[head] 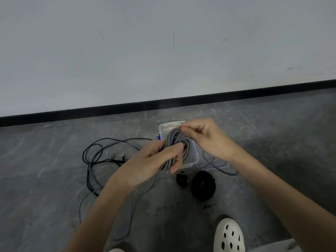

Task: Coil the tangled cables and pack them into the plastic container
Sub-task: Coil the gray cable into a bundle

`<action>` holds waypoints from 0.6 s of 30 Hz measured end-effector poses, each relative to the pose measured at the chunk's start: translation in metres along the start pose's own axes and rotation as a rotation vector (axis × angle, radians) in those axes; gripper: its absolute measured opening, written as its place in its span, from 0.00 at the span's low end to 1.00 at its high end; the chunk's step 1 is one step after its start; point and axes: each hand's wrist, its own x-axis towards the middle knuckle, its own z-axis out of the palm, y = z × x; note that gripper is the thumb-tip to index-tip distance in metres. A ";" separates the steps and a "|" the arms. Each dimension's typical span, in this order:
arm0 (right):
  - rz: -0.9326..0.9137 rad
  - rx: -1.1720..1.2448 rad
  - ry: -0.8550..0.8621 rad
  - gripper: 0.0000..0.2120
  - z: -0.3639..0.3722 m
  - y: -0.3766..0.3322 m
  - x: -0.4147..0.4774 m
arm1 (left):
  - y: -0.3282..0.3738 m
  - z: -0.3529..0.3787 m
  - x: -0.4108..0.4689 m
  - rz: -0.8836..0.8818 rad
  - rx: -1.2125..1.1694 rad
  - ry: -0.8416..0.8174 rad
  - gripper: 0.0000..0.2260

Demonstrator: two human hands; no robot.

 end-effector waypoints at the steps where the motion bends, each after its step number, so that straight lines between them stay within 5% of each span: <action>1: 0.008 0.005 -0.028 0.10 0.001 -0.001 0.000 | -0.001 0.000 0.001 0.017 -0.047 0.008 0.18; 12: 0.116 -0.138 -0.137 0.17 0.014 0.007 -0.003 | -0.003 -0.005 0.006 0.174 -0.352 0.231 0.14; 18: 0.186 -0.204 -0.230 0.13 0.022 0.006 -0.004 | -0.001 -0.006 0.006 0.160 -0.494 0.362 0.13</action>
